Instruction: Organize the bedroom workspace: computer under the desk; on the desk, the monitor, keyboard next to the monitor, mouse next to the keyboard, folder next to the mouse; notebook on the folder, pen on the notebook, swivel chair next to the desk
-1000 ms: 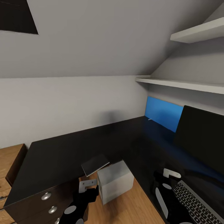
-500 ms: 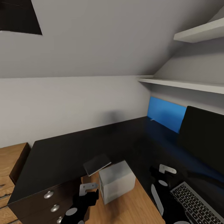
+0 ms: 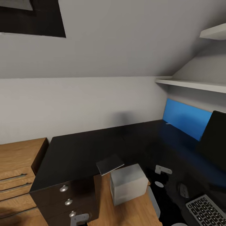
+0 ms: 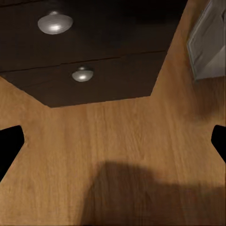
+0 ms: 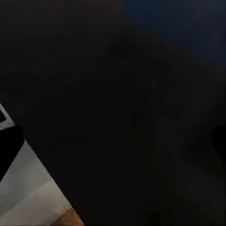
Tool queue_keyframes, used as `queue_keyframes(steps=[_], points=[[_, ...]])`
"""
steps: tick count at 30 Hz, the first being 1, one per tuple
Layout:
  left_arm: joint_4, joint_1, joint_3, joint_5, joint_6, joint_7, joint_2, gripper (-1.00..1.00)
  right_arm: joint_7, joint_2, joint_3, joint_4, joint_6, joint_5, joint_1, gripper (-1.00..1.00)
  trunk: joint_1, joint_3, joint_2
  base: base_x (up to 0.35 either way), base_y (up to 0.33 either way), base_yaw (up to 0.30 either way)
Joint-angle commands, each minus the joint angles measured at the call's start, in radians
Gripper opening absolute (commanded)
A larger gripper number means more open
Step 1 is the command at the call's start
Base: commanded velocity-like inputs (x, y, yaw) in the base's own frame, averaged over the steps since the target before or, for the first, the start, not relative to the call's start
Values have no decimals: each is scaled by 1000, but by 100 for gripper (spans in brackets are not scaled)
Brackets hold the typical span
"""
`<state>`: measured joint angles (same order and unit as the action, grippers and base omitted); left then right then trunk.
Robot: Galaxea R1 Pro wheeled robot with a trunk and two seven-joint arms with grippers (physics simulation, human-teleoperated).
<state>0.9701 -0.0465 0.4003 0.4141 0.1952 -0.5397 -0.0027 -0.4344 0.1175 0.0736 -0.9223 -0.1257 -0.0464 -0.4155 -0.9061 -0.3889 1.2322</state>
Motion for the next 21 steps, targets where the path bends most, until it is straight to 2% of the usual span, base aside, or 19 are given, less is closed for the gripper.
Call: queue_keyframes(steps=[1, 5, 7, 10, 15, 21], points=[[-19, -1, 2, 5, -46, -8, 7, 100, -3, 4, -1, -1, -5, -4, 0, 100, 0, -1, 1, 0, 0, 279], [-42, -1, 1, 7, -162, -11, 27, 100, -3, 13, -7, 1, -5, -5, 0, 100, 0, -1, 1, 0, 0, 279], [-50, -1, 1, 8, -209, -12, 33, 100, -3, 18, -25, 2, -5, -6, 0, 100, 0, -1, 1, 0, 0, 279], [-53, -1, 2, 9, -230, -12, 36, 100, -3, 20, -58, 3, -5, -6, 0, 100, 0, -1, 1, 0, 0, 279], [-60, -1, 2, 9, -234, -13, 38, 100, -3, 20, -80, 3, -7, -6, 1, 100, 0, -1, 1, 0, 0, 279], [-78, -1, 1, 9, -235, -12, 38, 100, -3, 21, -145, 3, -7, -6, 1, 100, 0, -1, 1, 0, 0, 279]])
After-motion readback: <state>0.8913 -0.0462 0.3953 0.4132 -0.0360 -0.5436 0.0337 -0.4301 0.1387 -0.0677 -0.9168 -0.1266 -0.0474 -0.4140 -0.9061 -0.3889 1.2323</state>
